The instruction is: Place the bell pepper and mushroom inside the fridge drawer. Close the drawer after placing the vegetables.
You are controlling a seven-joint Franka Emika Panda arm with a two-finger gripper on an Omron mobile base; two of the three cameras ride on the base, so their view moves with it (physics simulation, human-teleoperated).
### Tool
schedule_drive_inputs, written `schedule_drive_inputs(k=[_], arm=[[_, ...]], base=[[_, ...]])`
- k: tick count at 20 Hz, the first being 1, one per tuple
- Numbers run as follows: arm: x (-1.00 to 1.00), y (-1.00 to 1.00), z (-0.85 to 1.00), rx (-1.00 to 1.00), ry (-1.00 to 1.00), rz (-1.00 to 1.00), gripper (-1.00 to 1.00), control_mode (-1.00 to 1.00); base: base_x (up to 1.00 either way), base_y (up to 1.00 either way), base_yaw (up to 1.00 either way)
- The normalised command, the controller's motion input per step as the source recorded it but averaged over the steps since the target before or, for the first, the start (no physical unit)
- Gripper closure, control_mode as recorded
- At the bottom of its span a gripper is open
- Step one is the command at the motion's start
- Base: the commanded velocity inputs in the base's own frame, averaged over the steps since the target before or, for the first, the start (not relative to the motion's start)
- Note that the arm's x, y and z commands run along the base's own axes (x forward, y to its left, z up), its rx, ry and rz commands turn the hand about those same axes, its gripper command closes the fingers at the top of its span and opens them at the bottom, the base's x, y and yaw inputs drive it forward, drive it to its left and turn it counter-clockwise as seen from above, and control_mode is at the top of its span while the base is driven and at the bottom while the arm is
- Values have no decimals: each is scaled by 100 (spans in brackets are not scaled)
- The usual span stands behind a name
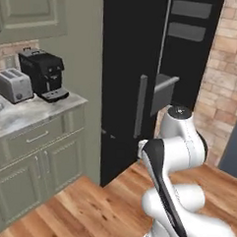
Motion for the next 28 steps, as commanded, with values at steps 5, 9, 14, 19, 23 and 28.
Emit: schedule_drive_inputs(k=[5, 9, 14, 19, 23, 28], arm=[[0, 0, 0, 0, 0, 0, 100, 100], [0, 0, 0, 0, 0, 0, 100, 100], [0, 0, 0, 0, 0, 0, 100, 100], [0, 0, 0, 0, 0, 0, 100, 100], [0, 0, 0, 0, 0, 0, 100, 100], [0, 0, 0, 0, 0, 0, 100, 100]], base=[[2, -100, -37], [21, -100, -16], [36, -99, -1], [53, -87, 7], [59, -73, 15], [46, -26, 25]])
